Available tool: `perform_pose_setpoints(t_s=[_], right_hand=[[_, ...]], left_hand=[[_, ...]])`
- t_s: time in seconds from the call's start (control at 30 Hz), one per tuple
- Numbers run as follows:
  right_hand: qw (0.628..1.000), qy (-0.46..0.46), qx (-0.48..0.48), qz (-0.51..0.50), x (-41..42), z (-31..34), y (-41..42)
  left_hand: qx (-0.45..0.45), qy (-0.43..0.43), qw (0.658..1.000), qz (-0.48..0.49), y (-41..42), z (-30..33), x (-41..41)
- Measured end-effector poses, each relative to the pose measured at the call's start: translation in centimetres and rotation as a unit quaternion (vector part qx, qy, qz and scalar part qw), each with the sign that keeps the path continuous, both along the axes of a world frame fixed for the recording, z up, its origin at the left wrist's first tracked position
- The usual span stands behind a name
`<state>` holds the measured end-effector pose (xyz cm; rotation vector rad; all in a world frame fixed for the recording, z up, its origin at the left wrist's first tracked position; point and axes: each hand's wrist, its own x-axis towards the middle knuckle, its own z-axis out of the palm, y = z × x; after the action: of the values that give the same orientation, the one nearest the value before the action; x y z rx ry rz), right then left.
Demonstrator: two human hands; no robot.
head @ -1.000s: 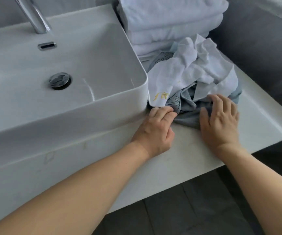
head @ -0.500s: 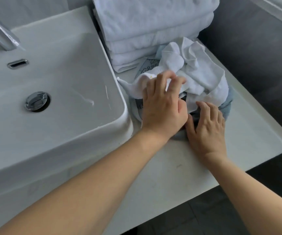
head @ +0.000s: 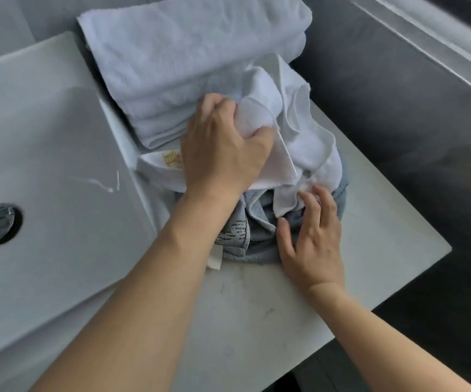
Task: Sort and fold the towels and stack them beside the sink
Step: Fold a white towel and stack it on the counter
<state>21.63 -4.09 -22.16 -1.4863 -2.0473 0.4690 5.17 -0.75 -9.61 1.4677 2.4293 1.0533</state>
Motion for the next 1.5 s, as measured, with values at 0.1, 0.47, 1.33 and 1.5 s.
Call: perform_pose_setpoints(t_s=[0.1, 0.47, 1.33, 1.5], right_hand=[[1.0, 0.015, -0.008, 0.013, 0.1, 0.2, 0.1], [0.985, 0.023, -0.166, 0.036, 2.1, -2.2, 0.2], [0.981, 0.128, -0.048, 0.14, 1.8, 2.0, 3.0], [0.991, 0.078, -0.019, 0.103, 1.0, 3.4, 2.9]], left_hand=[[0.025, -0.118, 0.991, -0.063, -1.9, 1.1, 0.4], [-0.217, -0.019, 0.975, -0.046, -11.1, -0.2, 4.5], [-0.072, 0.048, 0.993, 0.075, -15.7, -10.6, 7.3], [-0.049, 0.036, 0.996, 0.071, -15.9, -10.9, 7.1]])
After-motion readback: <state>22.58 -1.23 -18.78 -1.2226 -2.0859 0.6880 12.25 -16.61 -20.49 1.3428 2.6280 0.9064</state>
